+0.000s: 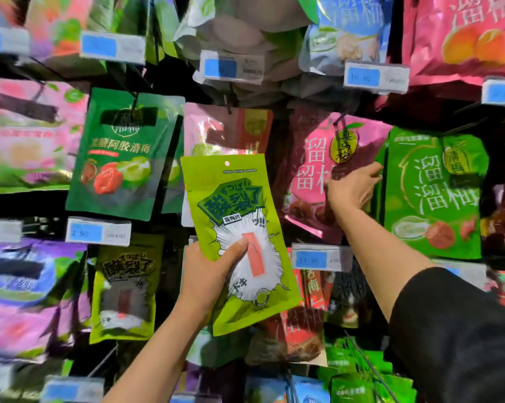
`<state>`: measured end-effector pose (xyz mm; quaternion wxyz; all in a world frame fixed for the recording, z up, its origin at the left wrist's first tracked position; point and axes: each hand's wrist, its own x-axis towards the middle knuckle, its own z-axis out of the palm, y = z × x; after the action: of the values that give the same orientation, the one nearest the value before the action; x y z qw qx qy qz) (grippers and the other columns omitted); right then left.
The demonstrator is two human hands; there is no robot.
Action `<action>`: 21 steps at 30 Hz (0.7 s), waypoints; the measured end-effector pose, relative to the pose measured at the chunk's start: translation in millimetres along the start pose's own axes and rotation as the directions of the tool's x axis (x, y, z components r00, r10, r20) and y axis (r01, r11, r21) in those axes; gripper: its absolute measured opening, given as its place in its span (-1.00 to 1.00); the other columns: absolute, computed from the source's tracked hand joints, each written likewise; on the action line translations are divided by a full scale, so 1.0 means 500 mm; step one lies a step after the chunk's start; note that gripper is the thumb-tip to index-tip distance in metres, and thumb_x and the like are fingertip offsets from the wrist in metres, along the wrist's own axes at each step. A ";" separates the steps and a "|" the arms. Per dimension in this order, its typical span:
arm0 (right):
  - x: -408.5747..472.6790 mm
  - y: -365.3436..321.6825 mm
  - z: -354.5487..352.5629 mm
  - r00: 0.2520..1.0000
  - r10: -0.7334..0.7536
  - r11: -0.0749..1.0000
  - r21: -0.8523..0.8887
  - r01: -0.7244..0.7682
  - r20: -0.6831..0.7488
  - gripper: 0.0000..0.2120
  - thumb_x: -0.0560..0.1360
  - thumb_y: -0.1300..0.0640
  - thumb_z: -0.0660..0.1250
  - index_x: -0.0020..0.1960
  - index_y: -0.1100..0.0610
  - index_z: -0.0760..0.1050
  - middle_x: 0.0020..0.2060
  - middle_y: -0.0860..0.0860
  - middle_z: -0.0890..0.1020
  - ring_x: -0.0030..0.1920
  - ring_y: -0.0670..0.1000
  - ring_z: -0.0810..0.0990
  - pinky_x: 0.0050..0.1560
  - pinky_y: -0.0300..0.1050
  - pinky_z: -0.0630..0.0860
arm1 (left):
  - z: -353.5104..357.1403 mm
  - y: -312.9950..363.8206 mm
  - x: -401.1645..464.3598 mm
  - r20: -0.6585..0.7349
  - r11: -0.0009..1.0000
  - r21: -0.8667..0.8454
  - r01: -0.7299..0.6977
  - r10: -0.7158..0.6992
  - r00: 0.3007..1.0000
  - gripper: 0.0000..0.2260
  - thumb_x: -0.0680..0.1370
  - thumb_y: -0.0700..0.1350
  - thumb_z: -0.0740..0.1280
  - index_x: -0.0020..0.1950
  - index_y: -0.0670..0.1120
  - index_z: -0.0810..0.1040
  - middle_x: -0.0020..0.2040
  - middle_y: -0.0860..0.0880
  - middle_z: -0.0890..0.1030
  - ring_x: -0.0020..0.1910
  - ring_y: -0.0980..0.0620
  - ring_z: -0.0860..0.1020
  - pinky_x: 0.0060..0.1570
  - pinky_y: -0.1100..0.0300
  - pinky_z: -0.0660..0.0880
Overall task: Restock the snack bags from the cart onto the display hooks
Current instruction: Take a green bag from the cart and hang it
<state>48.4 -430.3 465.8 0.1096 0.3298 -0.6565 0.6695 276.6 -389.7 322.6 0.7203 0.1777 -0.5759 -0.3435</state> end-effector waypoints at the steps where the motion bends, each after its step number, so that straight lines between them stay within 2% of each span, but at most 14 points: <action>1: -0.010 0.005 0.003 1.000 0.009 0.999 0.031 -0.009 -0.013 -0.17 0.36 0.16 0.54 0.44 0.25 0.11 0.38 0.26 0.29 0.27 0.28 0.44 0.19 0.05 0.38 | -0.009 -0.002 -0.006 -0.001 1.000 0.016 0.004 -0.004 1.000 -0.86 0.43 -0.29 0.48 -0.16 -0.04 0.65 -0.23 0.08 0.70 -0.25 0.18 0.63 -0.24 0.31 0.53; 4: -0.053 0.028 0.002 0.987 -0.057 0.998 0.007 0.059 -0.151 -0.22 0.38 0.10 0.51 0.44 0.25 0.17 0.37 0.20 0.29 0.29 0.24 0.40 0.25 0.05 0.32 | -0.031 -0.005 -0.026 0.001 0.999 0.024 0.041 -0.041 0.999 -0.87 0.45 -0.32 0.44 -0.15 -0.09 0.64 -0.29 0.15 0.68 -0.30 0.25 0.60 -0.28 0.39 0.49; 7: -0.109 0.037 -0.009 0.905 -0.309 0.946 0.007 0.325 -0.293 -0.35 0.41 0.04 0.44 0.37 0.30 0.30 0.32 0.20 0.35 0.29 0.19 0.39 0.27 -0.03 0.27 | -0.051 -0.017 -0.047 0.022 0.997 0.029 0.075 -0.076 0.997 -0.89 0.45 -0.30 0.44 -0.14 -0.09 0.64 -0.27 0.10 0.69 -0.28 0.20 0.60 -0.24 0.36 0.51; 9: -0.140 0.031 -0.020 0.844 -0.415 0.884 0.070 0.463 -0.339 -0.47 0.39 0.07 0.41 0.25 0.31 0.40 0.25 0.21 0.40 0.25 0.16 0.42 0.27 -0.07 0.29 | -0.061 -0.024 -0.061 0.037 0.993 0.005 0.118 -0.118 0.992 -0.89 0.44 -0.31 0.45 -0.18 -0.11 0.61 -0.32 0.10 0.67 -0.34 0.22 0.58 -0.29 0.39 0.49; 10: -0.155 0.027 -0.026 0.823 -0.453 0.851 0.107 0.514 -0.344 -0.53 0.38 0.10 0.41 0.20 0.31 0.43 0.22 0.21 0.42 0.24 0.13 0.43 0.28 -0.14 0.29 | -0.065 -0.028 -0.068 0.042 0.989 -0.015 0.145 -0.144 0.989 -0.89 0.43 -0.31 0.47 -0.18 -0.12 0.61 -0.32 0.10 0.67 -0.34 0.21 0.59 -0.29 0.38 0.50; 12: -0.189 0.024 -0.033 0.800 -0.516 0.801 0.157 0.577 -0.308 -0.62 0.39 0.14 0.39 0.14 0.31 0.46 0.19 0.21 0.44 0.23 0.08 0.41 0.27 -0.29 0.24 | -0.072 -0.038 -0.080 0.037 0.976 -0.077 0.205 -0.202 0.979 -0.87 0.41 -0.30 0.47 -0.11 -0.12 0.63 -0.19 0.03 0.71 -0.21 0.11 0.65 -0.18 0.27 0.57; 14: -0.224 0.028 -0.034 0.794 -0.562 0.772 0.198 0.604 -0.233 -0.67 0.40 0.16 0.37 0.10 0.30 0.49 0.12 0.19 0.49 0.19 0.11 0.45 0.29 -0.18 0.30 | -0.078 -0.043 -0.095 0.044 0.952 -0.145 0.269 -0.266 0.963 -0.83 0.38 -0.27 0.46 -0.06 -0.12 0.64 -0.12 -0.03 0.71 -0.13 0.04 0.66 -0.12 0.20 0.59; 16: -0.264 0.040 -0.030 0.818 -0.565 0.770 0.285 0.570 -0.110 -0.73 0.43 0.16 0.36 0.08 0.27 0.51 0.03 0.14 0.54 0.06 0.08 0.52 0.16 -0.09 0.45 | -0.088 -0.050 -0.112 0.070 0.930 -0.176 0.323 -0.315 0.946 -0.76 0.31 -0.26 0.52 -0.06 -0.12 0.65 -0.09 -0.06 0.71 -0.12 0.01 0.66 -0.11 0.17 0.59; 17: -0.288 0.047 -0.028 0.846 -0.534 0.788 0.353 0.504 -0.016 -0.74 0.45 0.17 0.38 0.08 0.27 0.51 -0.01 0.13 0.57 -0.02 0.02 0.54 0.07 -0.17 0.49 | -0.096 -0.057 -0.121 0.082 0.920 -0.184 0.347 -0.338 0.938 -0.75 0.29 -0.26 0.53 -0.06 -0.12 0.66 -0.07 -0.09 0.71 -0.11 -0.01 0.66 -0.08 0.13 0.60; 19: -0.341 0.056 -0.027 0.885 -0.401 0.841 0.480 0.251 0.238 -0.70 0.48 0.21 0.41 0.16 0.26 0.47 -0.06 0.10 0.61 -0.14 -0.15 0.57 -0.08 -0.37 0.48 | -0.116 -0.068 -0.140 0.095 0.894 -0.195 0.403 -0.392 0.915 -0.72 0.27 -0.19 0.50 -0.03 -0.14 0.67 -0.03 -0.15 0.70 -0.08 -0.08 0.65 0.03 -0.01 0.58; 21: -0.381 0.067 -0.021 0.857 -0.245 0.842 0.538 -0.043 0.452 -0.63 0.48 0.25 0.41 0.24 0.24 0.40 -0.10 0.02 0.62 -0.24 -0.28 0.57 -0.14 -0.42 0.47 | -0.138 -0.079 -0.160 0.119 0.866 -0.181 0.466 -0.451 0.885 -0.64 0.20 -0.11 0.55 -0.03 -0.14 0.67 0.00 -0.20 0.68 -0.03 -0.15 0.64 0.11 -0.11 0.53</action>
<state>170.4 -369.6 327.8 -0.1246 0.5457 -0.4323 0.7070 322.7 -371.0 221.1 0.6111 0.2220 -0.5047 -0.5680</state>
